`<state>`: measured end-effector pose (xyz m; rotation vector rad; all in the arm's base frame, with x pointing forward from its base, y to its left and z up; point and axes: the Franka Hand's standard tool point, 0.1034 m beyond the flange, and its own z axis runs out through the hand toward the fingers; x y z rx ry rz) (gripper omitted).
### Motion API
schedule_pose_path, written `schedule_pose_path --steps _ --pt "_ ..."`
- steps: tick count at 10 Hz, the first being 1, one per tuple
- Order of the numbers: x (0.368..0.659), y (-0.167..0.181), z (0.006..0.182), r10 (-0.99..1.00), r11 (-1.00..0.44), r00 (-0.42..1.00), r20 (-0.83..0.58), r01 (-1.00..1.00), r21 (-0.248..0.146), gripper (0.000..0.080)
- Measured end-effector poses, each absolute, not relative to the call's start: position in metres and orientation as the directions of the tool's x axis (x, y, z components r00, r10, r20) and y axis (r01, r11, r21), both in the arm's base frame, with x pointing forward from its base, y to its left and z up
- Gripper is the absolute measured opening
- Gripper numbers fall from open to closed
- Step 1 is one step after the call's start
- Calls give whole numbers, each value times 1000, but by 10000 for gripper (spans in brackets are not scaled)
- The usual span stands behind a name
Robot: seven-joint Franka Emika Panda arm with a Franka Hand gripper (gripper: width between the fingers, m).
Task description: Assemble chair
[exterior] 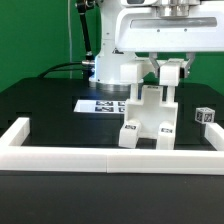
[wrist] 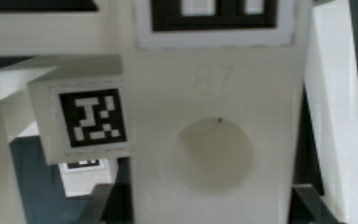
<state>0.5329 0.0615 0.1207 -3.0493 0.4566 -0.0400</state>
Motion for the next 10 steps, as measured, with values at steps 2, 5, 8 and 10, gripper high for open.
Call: schedule_pose_path --steps 2,5,8,10 --pt "533 62 120 -293 -955 956 18 -292 -61 290" --pt "534 61 120 -293 -955 956 30 -291 -63 290" --pt "535 61 120 -292 -955 956 31 -290 -63 290" --pt "535 61 120 -292 -955 956 31 -290 -63 290"
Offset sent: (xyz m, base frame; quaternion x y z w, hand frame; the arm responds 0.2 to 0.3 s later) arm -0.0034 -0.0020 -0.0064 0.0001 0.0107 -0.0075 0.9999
